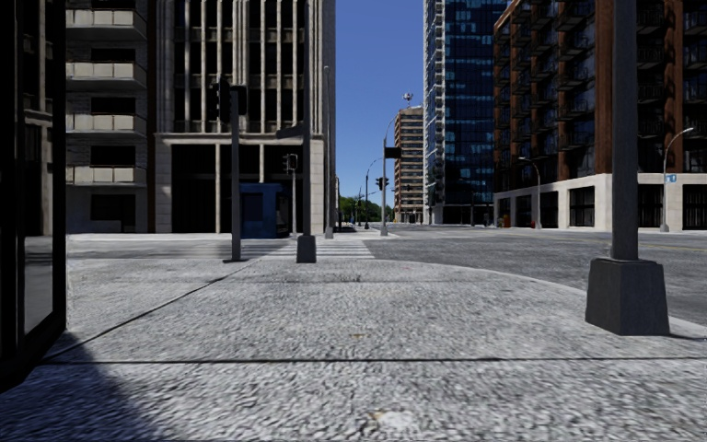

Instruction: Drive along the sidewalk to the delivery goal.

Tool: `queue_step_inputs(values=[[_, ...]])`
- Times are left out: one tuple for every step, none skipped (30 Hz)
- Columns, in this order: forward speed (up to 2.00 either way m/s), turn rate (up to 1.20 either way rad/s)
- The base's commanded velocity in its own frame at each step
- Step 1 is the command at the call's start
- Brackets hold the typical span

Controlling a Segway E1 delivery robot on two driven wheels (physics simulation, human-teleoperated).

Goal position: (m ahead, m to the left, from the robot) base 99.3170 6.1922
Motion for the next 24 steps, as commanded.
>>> queue_step_inputs(values=[[1.66, 0.0], [1.7, 0.0], [1.72, 0.0], [1.79, 0.0], [1.85, 0.0], [1.85, 0.0], [1.91, 0.0], [1.93, 0.0], [1.94, 0.0], [1.95, 0.0], [1.98, 0.0], [1.98, 0.0], [1.99, 0.0], [1.99, 0.0], [1.95, 0.0], [1.83, 0.0], [1.64, 0.0], [1.53, 0.0], [1.5, 0.0], [1.49, 0.0], [1.48, 0.0], [1.48, 0.0], [1.48, 0.0], [1.48, 0.0]])
